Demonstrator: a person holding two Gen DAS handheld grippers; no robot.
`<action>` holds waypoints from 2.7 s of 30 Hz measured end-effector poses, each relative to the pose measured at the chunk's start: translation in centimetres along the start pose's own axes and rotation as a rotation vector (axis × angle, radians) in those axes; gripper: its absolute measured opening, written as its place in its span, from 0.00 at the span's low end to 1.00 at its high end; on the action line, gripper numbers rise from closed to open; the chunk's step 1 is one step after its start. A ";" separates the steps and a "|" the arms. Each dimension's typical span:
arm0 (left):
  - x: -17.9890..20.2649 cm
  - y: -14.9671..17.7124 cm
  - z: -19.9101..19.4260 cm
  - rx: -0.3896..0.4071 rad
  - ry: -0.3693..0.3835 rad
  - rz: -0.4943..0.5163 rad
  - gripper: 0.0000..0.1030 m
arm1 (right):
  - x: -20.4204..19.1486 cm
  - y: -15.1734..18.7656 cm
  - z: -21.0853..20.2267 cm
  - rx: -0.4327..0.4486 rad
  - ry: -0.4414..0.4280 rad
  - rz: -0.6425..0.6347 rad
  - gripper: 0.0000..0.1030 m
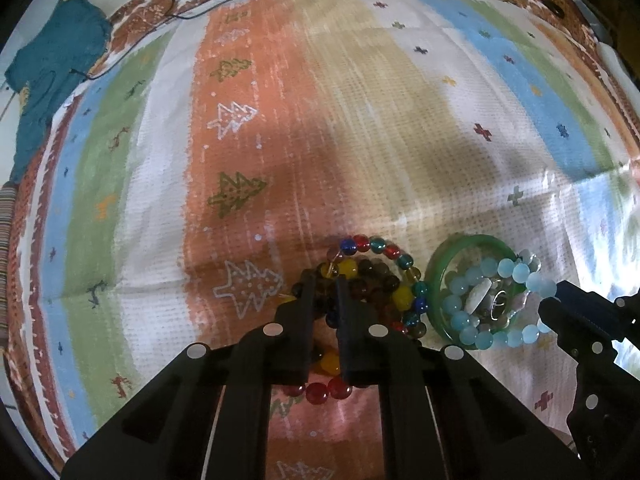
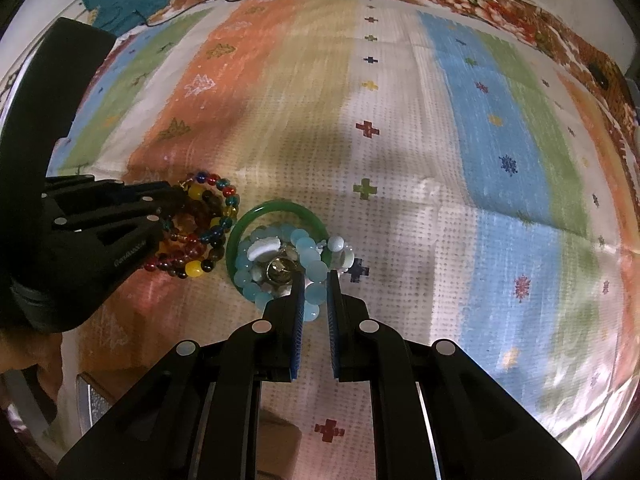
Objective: Organize jewelry
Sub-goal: 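Lift the multicolour bracelet with left gripper while right lifts light blue bracelet from bangle, then lower both held bracelets into the silver tin and open both grippers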
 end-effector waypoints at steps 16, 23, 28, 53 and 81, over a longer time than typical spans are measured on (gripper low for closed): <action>1.0 0.9 -8.2 0.156 0.030 -0.019 0.09 | 0.0 0.0 -5.6 0.136 -0.002 0.001 0.11; 1.1 2.2 -11.5 0.213 0.044 -0.039 0.09 | -0.2 0.4 -8.0 0.193 -0.020 -0.007 0.11; 1.5 3.2 -13.4 0.248 0.060 -0.041 0.09 | -0.4 0.9 -9.5 0.220 -0.054 -0.011 0.11; 5.0 8.5 -20.1 0.366 0.111 0.010 0.09 | -1.5 5.7 -15.3 0.301 -0.106 -0.046 0.11; 5.2 14.1 -20.2 0.309 0.053 -0.017 0.13 | -0.1 10.0 -14.9 0.255 -0.060 -0.023 0.22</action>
Point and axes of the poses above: each gripper's, at about its wrist camera, not at the fingertips, and z roughly the way its jaws point, x to its right, y to its underside, the point moved 5 cm from there along z, roughly the way its jaws point, and after that the axes turned 10 degrees about z, right-handed, at the moved point
